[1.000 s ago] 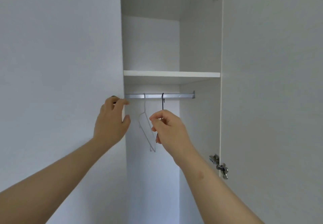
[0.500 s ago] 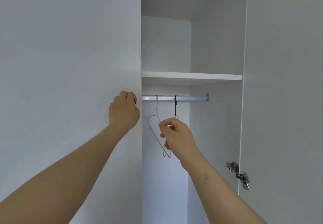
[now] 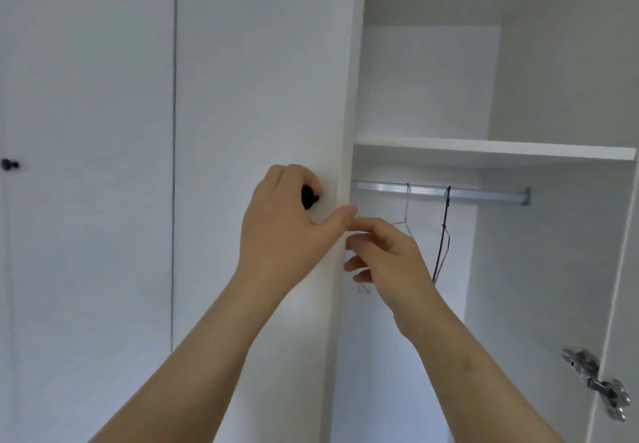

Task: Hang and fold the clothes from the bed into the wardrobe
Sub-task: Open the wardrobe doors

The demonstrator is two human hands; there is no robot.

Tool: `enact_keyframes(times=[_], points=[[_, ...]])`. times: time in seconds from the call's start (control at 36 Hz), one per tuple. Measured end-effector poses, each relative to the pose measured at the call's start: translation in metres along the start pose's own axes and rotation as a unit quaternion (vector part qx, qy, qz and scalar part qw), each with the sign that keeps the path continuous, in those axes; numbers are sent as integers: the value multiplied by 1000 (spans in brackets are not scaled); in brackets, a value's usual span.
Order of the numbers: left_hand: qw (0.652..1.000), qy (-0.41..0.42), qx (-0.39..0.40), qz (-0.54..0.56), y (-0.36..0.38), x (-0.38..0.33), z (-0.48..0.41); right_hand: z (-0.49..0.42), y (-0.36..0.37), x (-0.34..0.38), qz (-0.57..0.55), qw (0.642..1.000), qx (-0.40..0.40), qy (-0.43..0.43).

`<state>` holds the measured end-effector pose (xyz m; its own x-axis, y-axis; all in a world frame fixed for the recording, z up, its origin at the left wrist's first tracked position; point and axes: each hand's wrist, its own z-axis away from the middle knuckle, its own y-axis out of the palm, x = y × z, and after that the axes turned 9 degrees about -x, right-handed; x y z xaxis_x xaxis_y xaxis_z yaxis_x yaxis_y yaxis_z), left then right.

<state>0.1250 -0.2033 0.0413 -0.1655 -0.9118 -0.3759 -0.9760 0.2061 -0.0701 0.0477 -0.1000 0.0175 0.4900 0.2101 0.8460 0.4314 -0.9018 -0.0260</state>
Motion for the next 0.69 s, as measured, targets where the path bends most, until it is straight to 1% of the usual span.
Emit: enact_keyframes(times=[0.08,0.17,0.39,0.47,0.61,0.69], points=[[1000,-15,-12,-4,-26,1,2,14,20,11,-81,993,82,-2],[999,-34,-33,10,-57,4,4,24,39,18,-138,981,136,-2],[993,-81,-76,31,-138,24,13,47,94,26,-166,955,247,-21],[989,-98,-107,23,-159,29,20,54,118,32,-190,943,273,-22],[969,-147,-194,-35,-183,37,27,68,156,40,-217,924,315,-12],[959,-157,-225,-69,-196,46,31,76,176,41,-219,915,338,-5]])
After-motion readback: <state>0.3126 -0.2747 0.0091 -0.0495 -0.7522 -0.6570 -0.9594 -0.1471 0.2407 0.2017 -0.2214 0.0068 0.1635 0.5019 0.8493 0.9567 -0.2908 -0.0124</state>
